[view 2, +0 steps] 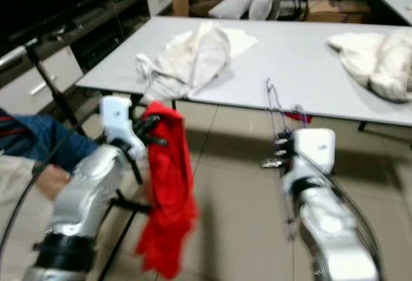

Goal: Hang hanger

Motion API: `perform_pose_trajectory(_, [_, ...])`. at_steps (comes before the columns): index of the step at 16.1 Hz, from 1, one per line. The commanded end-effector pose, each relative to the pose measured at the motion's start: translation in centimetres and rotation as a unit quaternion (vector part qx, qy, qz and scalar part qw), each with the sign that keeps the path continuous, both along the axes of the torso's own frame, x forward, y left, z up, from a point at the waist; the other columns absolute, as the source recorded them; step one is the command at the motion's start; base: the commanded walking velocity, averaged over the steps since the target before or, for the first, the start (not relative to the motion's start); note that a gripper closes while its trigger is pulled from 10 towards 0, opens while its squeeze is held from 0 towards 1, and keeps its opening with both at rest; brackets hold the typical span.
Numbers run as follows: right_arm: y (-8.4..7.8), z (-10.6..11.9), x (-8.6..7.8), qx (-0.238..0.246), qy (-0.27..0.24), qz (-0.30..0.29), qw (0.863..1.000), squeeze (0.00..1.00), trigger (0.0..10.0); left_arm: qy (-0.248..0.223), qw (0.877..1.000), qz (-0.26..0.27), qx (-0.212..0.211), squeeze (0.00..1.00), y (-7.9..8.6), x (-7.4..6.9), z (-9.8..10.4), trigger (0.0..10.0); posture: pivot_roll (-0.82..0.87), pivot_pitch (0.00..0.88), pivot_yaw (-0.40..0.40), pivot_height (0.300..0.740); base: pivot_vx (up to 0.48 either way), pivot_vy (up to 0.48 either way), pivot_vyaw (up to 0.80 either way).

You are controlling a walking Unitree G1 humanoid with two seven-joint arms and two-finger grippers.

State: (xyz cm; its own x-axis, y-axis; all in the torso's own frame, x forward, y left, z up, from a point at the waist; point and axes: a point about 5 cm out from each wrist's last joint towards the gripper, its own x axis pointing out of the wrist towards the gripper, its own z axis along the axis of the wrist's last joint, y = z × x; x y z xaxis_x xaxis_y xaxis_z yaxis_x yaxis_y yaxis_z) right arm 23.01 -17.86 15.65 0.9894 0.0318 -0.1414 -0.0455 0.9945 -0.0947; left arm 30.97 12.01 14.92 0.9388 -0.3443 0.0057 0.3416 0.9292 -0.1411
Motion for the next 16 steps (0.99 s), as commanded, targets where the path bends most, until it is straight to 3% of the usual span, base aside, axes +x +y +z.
perform_pose_trajectory(1, [-0.44,0.42,-0.01,-0.007,-0.009,-0.007,1.000,0.00,10.0,-0.012,1.000,-0.003,-0.003,0.00,-0.23,0.21,0.50,10.0,-0.17,0.000,0.088,0.740,0.315,0.000,0.00])
perform_pose_trajectory(5, [-0.41,0.28,0.07,0.000,-0.005,-0.006,1.000,0.00,10.0,-0.013,1.000,-0.003,-0.001,0.00,-0.19,0.29,0.50,10.0,-0.17,0.000,0.086,0.740,0.316,0.000,0.00])
perform_pose_trajectory(8, [-0.15,0.31,0.14,0.001,-0.004,0.000,1.000,0.00,10.0,-0.014,1.000,-0.001,-0.002,0.00,-0.09,0.41,0.53,10.0,-0.18,0.000,0.089,0.740,0.315,0.000,-0.78])
perform_pose_trajectory(11, [-0.26,0.52,0.07,-0.004,-0.011,0.001,1.000,0.00,10.0,-0.016,1.000,0.000,-0.005,0.00,-0.28,0.64,0.71,10.0,-0.19,0.000,0.089,0.740,0.291,0.000,0.00])
perform_pose_trajectory(16, [-0.21,0.83,0.22,-0.011,-0.018,0.003,1.000,0.00,10.0,-0.001,1.000,0.005,-0.004,0.00,-0.18,1.01,0.40,10.0,-0.18,0.000,0.121,0.740,0.000,0.000,0.00])
